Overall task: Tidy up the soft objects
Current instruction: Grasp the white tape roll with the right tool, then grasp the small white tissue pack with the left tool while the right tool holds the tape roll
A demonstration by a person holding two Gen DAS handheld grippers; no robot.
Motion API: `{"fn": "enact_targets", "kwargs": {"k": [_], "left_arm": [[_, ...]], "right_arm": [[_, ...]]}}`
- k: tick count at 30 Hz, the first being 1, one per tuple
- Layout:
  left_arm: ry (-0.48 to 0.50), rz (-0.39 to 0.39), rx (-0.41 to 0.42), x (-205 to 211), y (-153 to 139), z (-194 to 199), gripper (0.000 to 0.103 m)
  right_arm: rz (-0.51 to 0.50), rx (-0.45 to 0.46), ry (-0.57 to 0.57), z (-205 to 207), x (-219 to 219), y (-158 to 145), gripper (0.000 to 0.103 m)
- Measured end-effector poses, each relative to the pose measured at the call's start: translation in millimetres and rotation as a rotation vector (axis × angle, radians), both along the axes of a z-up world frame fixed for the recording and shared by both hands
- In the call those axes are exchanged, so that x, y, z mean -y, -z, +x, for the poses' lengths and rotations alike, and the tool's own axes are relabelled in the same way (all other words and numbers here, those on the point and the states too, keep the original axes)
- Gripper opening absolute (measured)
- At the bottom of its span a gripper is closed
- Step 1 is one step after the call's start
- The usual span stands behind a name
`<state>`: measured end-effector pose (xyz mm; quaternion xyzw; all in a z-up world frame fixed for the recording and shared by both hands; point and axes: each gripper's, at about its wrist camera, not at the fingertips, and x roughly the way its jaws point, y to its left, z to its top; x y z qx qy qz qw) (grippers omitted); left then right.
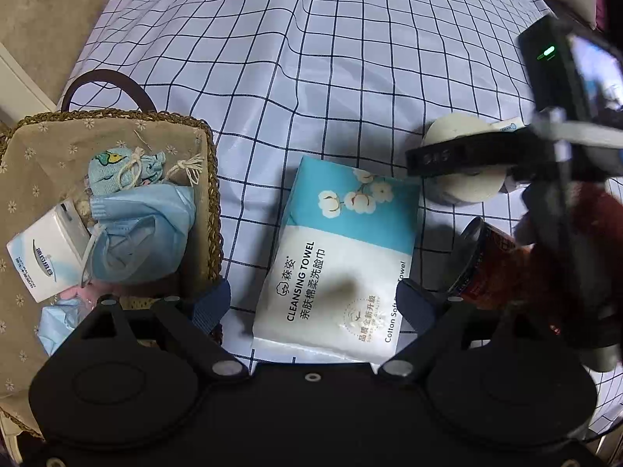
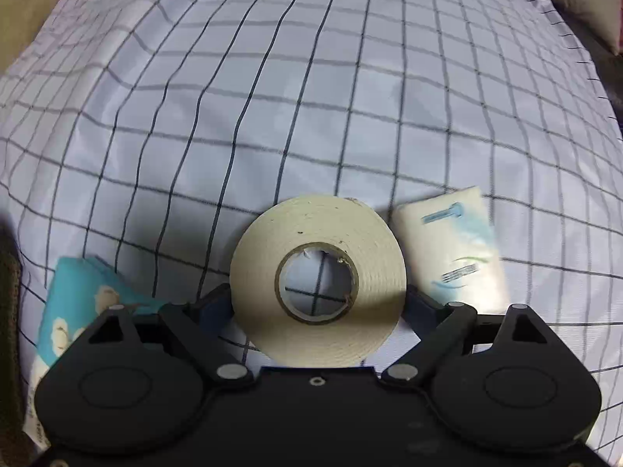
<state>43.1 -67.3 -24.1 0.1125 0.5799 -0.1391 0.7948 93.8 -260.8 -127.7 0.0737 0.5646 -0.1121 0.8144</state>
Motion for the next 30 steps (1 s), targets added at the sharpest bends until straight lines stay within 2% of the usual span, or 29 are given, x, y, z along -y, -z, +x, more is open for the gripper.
{"fn": "enact_targets", "kwargs": {"k": [5, 9, 14, 18, 24, 28, 30], "left_arm": [[0.003, 0.005, 0.004, 6.7, 0.4, 0.1, 0.089], [0.011, 0.002, 0.006, 15.3, 0.9, -0.6, 0.089], [0.033, -0.007, 0.018, 33.2, -1.2, -3.9, 0.089], [0.055, -0.043, 0.042, 52.6, -7.1, -4.0, 0.090], [0.100, -0.059, 0.059, 95.5, -1.0, 0.1, 0.090], [0.149, -0.046, 0.044, 125.0, 12.0, 4.6, 0.089], [0.177, -0.018, 0.073, 139.9, 15.8, 7.1, 0.089]], "right_arm": [[0.059, 0.022, 0.041, -6.7, 20.9, -28.0, 0.091], [0.031, 0.025, 0.087, -26.5, 45.1, -42.0, 0.092], [0.003, -0.032, 0.224, -64.2, 94.1, -35.4, 0.092], [0.002, -0.055, 0.311, -97.7, 127.8, -33.5, 0.092], [0.010, -0.094, 0.347, -142.2, 146.4, -30.5, 0.092], [0.023, -0.108, 0.359, -153.3, 146.1, -25.3, 0.092], [0.046, -0.120, 0.369, -159.5, 147.0, -24.7, 0.092]]}}
